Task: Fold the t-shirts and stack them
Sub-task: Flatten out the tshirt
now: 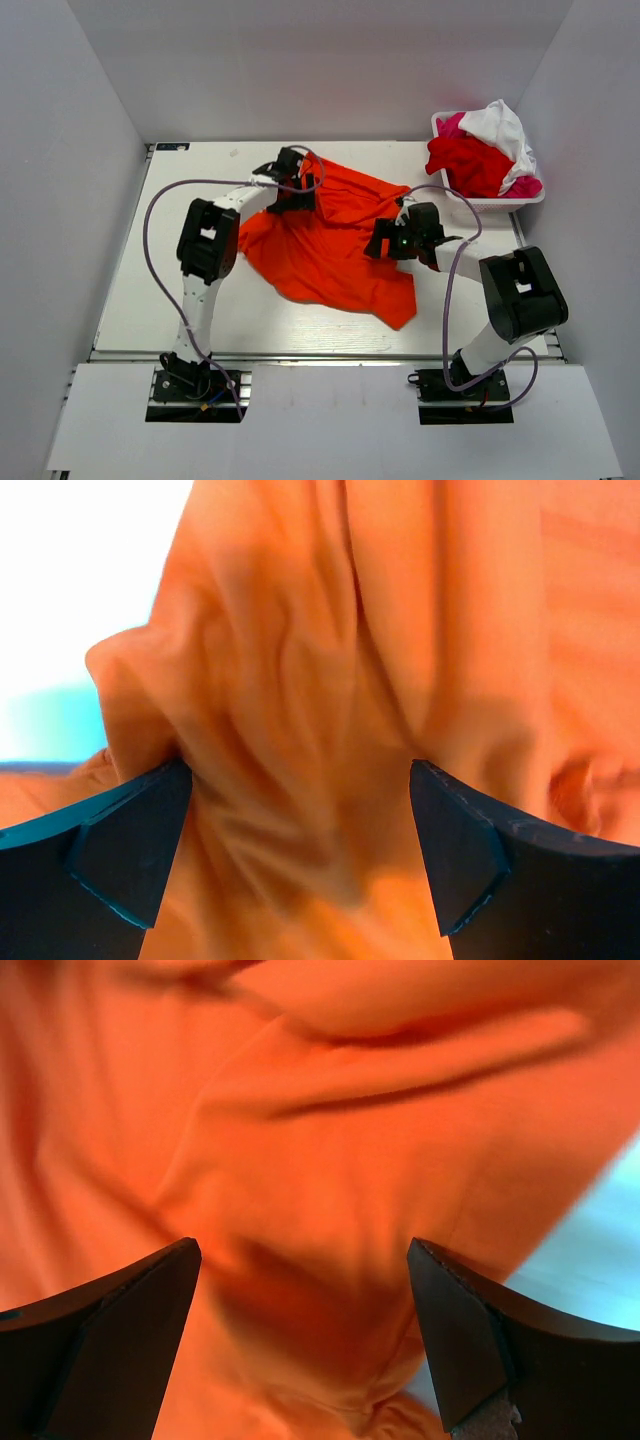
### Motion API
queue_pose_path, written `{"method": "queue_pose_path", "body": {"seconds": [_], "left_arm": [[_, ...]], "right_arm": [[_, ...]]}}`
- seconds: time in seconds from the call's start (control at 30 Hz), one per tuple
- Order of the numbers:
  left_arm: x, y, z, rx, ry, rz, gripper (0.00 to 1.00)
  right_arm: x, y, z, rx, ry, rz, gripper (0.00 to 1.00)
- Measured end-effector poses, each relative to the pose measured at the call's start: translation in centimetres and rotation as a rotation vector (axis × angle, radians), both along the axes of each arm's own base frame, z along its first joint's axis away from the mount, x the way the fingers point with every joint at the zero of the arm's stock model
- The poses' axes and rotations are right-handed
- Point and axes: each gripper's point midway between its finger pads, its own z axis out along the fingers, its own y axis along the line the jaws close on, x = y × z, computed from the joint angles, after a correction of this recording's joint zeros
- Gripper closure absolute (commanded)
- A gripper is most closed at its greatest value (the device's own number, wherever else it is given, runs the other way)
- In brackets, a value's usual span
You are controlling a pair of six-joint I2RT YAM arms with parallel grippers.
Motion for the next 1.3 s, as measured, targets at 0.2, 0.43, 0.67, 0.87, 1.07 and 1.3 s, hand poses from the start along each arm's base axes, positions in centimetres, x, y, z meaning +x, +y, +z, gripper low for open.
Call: {"method": "queue_pose_path", "body": {"seconds": [0.2,0.43,0.67,0.87,1.07,1.3], "left_arm": [[7.1,-2.4,0.3,-0.028,-0.101,-0.062,0.00],[9.1,-6.2,0.9,-0.158,-0.177,-0.206,0.00],[9.4,-10.0,1.4,-0.280,-0.226,-0.344,0.00],[9.6,-11.8,1.7,-0.337,-0.251,-0.399,0.00],[9.6,-11.8,1.7,-0.337,-0.252,-0.408,0.00],[9.1,-10.8,3.5,-0.292,-0.246,-0.396,0.00]], "right_arm": [[-3.5,5.4,0.3,0.081,-0.008,0.170,0.10],[-7.9,10.3,0.5,0.076,0.007,0.369,0.10],[-10.9,15.5,0.6,0.090,-0.008,0.597,0.10],[-12.2,18.3,0.7,0.081,-0.034,0.721,0.10],[-12.0,17.5,1.0,0.032,-0.051,0.704,0.10],[-10.2,16.4,4.5,-0.015,-0.161,0.625,0.10]]}}
